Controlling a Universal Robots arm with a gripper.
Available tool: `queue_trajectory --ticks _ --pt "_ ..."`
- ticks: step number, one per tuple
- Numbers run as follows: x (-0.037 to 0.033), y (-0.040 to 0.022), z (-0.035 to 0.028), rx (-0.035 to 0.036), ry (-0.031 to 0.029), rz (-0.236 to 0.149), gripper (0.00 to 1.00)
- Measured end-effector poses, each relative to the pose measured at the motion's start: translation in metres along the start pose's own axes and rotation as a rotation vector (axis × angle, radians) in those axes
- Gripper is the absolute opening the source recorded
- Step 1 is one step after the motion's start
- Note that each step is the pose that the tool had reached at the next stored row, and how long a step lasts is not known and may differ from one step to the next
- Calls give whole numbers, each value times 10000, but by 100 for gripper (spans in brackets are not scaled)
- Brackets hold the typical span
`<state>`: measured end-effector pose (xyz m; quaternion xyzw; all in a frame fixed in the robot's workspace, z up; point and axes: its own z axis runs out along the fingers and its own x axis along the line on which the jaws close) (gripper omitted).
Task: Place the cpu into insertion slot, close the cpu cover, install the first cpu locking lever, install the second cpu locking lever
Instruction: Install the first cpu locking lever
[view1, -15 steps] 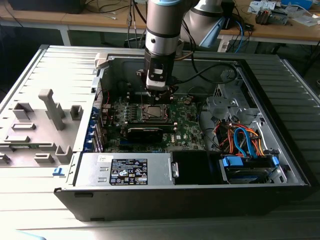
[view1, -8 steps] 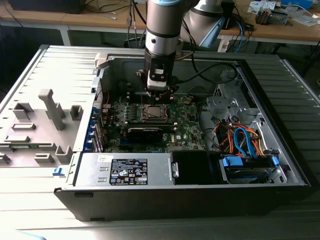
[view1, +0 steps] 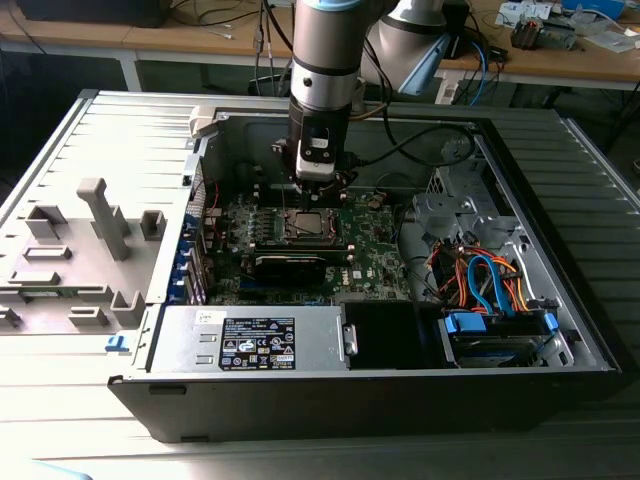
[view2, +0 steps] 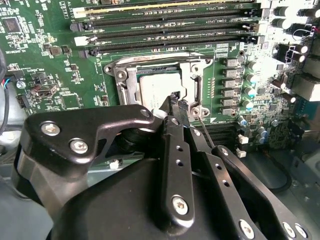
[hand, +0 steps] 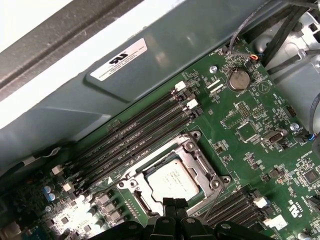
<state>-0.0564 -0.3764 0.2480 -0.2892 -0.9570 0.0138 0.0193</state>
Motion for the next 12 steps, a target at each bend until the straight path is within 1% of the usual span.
queue_trajectory --ticks 12 --pt "0 0 0 10 -13 -342 11"
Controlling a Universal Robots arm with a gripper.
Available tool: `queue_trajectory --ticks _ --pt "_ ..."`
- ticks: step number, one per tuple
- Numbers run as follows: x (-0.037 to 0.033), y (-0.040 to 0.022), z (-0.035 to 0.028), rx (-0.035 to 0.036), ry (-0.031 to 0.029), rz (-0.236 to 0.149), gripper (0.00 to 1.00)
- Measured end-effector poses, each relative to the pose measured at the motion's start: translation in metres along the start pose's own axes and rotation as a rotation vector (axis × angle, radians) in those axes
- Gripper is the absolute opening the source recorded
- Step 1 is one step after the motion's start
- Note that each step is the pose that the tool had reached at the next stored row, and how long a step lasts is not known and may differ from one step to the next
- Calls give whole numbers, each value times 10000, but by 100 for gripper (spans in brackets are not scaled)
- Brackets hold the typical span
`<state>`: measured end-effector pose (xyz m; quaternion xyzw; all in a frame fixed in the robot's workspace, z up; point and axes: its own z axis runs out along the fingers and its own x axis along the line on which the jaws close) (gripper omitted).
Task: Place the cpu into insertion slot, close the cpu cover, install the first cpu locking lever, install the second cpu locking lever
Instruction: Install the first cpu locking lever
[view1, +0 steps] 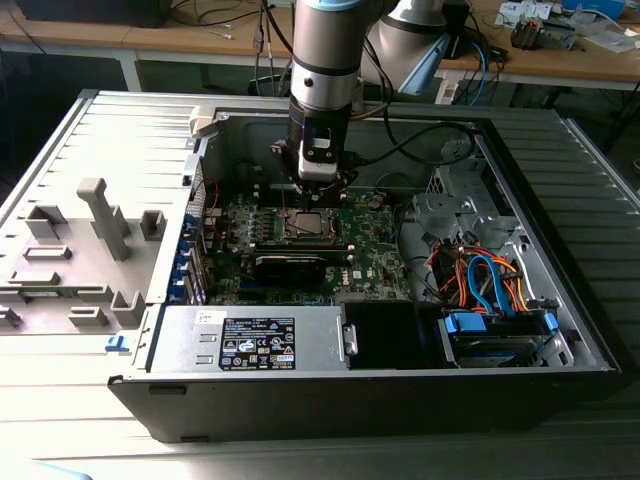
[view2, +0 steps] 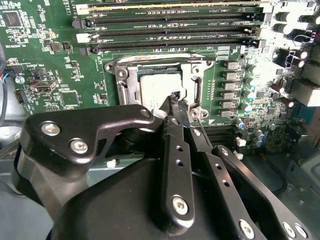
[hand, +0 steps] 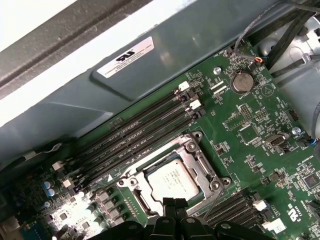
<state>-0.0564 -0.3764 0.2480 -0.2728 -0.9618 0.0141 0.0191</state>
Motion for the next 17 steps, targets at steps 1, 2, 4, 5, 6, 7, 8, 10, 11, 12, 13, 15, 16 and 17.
queue_trajectory --ticks 1,2,4,5,6,7,8,10,11,12,13,15,16,17 --pt "0 0 0 1 -1 -37 11" --pt "0 0 0 0 -2 -56 11" --pt "0 0 0 2 -4 -97 11" --pt "0 0 0 3 -4 -122 11" --pt "0 0 0 4 -5 -147 11" --pt "0 0 0 5 -6 -171 11" --pt "0 0 0 5 -7 -195 11" --pt "0 0 0 7 -8 -237 11" --pt "0 0 0 7 -9 -260 11" --pt "0 0 0 8 -11 -301 11" --pt "0 0 0 9 -12 -327 11" --pt "0 0 0 10 -15 -386 11" --pt "0 0 0 12 -15 -413 11" --pt "0 0 0 13 -16 -435 11"
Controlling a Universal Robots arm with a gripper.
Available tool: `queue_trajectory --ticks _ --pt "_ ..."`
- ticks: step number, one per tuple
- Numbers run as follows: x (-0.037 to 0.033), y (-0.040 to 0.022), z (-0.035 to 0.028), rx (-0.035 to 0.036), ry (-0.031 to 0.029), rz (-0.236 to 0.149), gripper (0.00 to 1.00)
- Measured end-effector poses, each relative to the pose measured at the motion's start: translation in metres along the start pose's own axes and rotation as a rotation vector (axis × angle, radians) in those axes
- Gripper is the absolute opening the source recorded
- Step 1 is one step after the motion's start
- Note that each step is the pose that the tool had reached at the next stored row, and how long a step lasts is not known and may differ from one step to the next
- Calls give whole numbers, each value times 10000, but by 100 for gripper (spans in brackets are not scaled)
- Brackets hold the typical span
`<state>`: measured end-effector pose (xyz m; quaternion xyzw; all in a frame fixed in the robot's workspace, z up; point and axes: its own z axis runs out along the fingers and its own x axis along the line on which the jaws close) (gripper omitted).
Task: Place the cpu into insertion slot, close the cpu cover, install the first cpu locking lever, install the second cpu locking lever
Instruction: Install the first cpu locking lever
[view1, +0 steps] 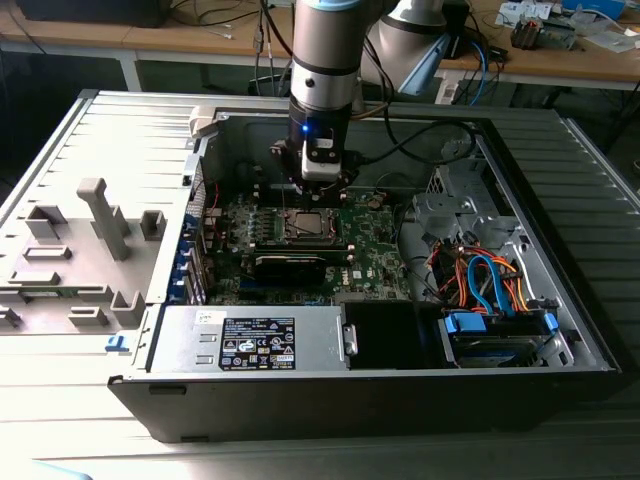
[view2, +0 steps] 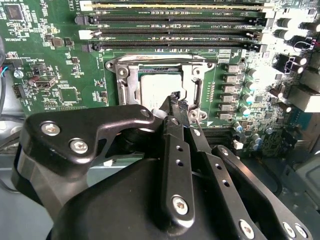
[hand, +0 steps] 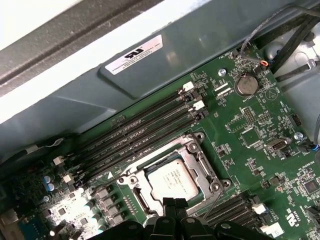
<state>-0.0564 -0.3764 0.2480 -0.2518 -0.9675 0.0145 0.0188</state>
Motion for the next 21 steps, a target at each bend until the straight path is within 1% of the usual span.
queue_trajectory --ticks 13,21 --pt "0 0 0 11 -15 -397 11" --pt "0 0 0 22 -29 -767 11"
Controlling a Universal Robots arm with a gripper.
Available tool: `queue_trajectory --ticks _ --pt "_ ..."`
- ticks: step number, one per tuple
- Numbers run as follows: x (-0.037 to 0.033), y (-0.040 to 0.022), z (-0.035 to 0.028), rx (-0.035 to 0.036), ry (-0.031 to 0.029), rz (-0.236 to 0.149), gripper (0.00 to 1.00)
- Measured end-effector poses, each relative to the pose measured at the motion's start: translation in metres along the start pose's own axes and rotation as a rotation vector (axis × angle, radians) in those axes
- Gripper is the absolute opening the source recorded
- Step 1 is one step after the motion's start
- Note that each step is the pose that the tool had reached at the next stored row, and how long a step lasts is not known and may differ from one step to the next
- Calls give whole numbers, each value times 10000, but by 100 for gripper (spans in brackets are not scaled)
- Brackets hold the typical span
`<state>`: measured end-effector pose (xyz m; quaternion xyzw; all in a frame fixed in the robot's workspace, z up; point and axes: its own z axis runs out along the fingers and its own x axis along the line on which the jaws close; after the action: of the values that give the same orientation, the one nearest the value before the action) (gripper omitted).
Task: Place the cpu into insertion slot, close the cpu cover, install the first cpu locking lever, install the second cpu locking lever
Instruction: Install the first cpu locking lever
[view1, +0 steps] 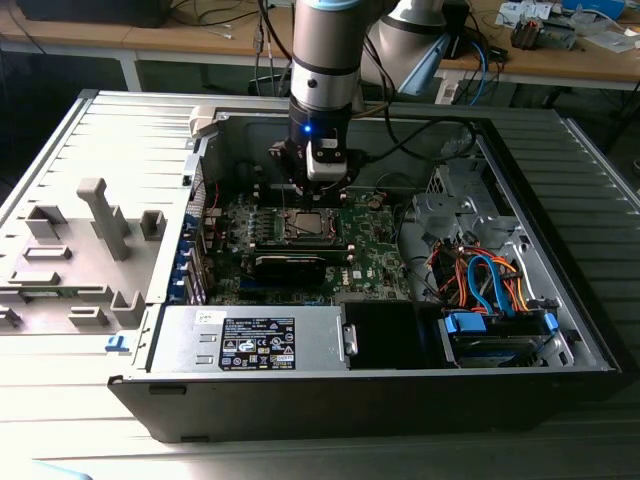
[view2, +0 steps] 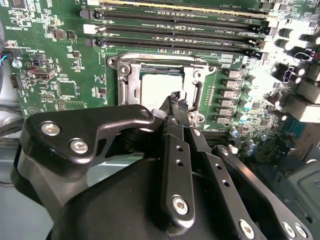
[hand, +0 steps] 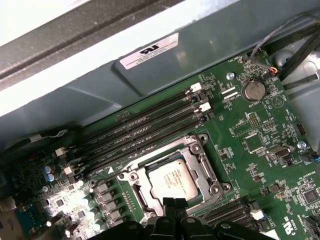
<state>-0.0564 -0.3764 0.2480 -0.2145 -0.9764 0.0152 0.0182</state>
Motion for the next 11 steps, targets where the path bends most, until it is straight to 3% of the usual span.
queue_trajectory --ticks 10,11 --pt "0 0 0 12 -16 -415 11" --pt "0 0 0 18 -24 -618 11"
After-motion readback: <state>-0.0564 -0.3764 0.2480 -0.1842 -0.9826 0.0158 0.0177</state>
